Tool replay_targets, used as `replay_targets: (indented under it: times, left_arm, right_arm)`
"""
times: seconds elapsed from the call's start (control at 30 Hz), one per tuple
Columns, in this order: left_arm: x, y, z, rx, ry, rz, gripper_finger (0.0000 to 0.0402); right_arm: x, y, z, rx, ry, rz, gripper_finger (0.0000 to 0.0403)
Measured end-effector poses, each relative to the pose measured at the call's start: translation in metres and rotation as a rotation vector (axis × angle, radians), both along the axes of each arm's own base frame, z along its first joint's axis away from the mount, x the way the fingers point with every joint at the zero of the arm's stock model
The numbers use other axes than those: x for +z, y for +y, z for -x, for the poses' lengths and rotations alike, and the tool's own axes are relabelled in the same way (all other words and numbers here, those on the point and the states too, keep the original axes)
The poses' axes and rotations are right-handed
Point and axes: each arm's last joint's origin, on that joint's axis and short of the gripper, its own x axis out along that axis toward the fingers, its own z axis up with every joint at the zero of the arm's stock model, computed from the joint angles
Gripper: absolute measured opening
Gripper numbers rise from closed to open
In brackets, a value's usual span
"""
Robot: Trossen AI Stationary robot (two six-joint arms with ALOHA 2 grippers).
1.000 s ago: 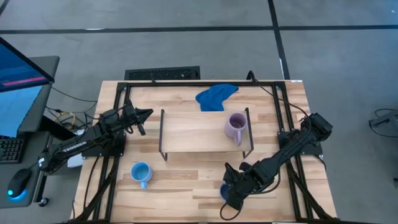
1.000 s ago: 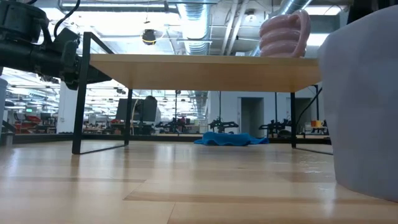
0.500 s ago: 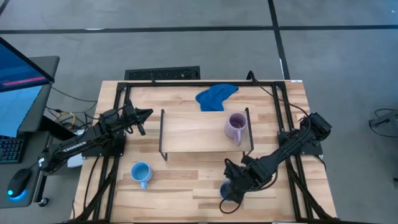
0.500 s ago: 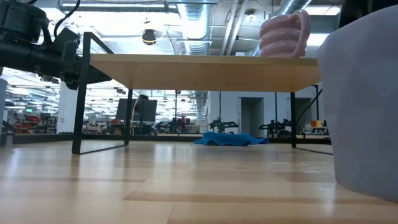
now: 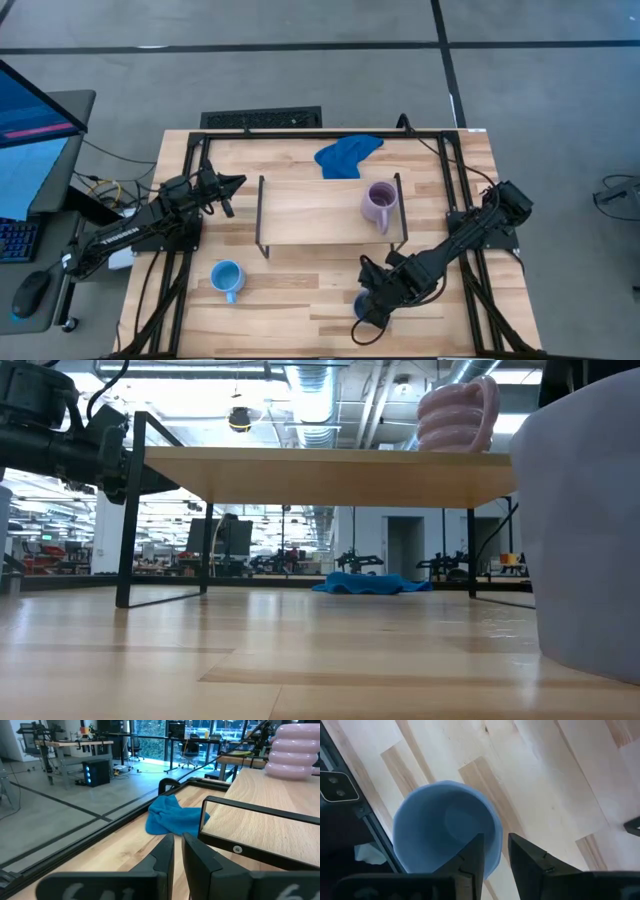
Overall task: Stack small to large cups/mugs on shelf
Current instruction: Put the blue mug on the shelf
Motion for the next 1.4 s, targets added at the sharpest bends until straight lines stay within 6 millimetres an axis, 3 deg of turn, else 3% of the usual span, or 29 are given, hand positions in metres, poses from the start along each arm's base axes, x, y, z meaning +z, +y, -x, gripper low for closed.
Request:
replay_targets:
  times: [0.57,1.03,1.4]
  left_arm:
    - [0.000,0.000,0.000,-0.009,0.003,0.003,0.0027]
    - [-0.001,0.000,-0.001,-0.009,0.013,0.008,0.0027]
    - [-0.001,0.000,-0.001,-0.009,0.013,0.008,0.0027]
  right_arm:
    - [-0.027,0.009,-0.010,0.014,0.092,-0.037,0.0108]
    - [-0.027,0.008,-0.010,0.012,0.106,-0.049,0.0108]
    - [-0.027,0.008,-0.011,0.013,0.095,-0.057,0.0058]
